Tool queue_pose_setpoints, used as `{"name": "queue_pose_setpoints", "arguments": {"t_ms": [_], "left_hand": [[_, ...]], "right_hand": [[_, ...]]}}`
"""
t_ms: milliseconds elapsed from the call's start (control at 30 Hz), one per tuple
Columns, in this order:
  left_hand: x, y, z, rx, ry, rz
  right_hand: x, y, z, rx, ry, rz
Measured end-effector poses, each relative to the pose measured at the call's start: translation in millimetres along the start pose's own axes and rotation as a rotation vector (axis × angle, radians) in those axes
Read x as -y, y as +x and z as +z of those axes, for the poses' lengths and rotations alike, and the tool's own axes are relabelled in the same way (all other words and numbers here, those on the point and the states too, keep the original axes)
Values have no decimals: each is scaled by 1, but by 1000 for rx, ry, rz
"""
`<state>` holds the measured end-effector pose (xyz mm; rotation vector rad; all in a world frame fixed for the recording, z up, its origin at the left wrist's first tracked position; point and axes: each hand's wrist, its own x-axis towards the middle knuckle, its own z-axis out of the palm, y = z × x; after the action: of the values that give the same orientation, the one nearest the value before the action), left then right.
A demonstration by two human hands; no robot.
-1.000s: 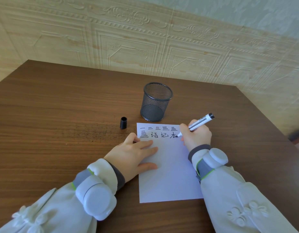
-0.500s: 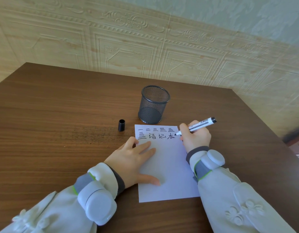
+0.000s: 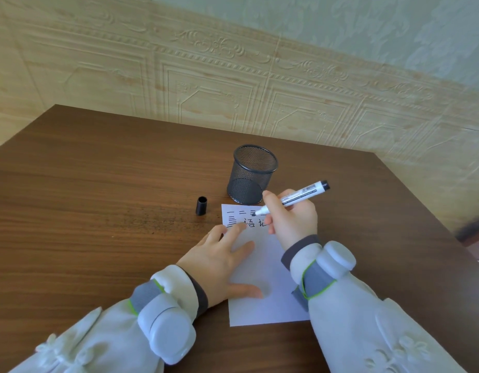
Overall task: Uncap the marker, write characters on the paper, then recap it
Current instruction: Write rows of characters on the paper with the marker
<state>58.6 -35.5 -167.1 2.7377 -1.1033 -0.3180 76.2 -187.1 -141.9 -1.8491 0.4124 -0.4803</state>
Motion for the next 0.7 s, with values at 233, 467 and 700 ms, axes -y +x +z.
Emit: {"name": "queue_pose_setpoints", "arguments": {"t_ms": [233, 467, 700], "left_hand": [[-1, -3, -6, -3, 17, -8], [-6, -2, -7, 33, 2, -17], [-4, -1, -3, 51, 80, 52]], "right_hand": [[-25, -4, 13, -48, 39, 72], [-24, -9, 17, 101, 73, 101], [-18, -14, 19, 169, 72, 126]]}}
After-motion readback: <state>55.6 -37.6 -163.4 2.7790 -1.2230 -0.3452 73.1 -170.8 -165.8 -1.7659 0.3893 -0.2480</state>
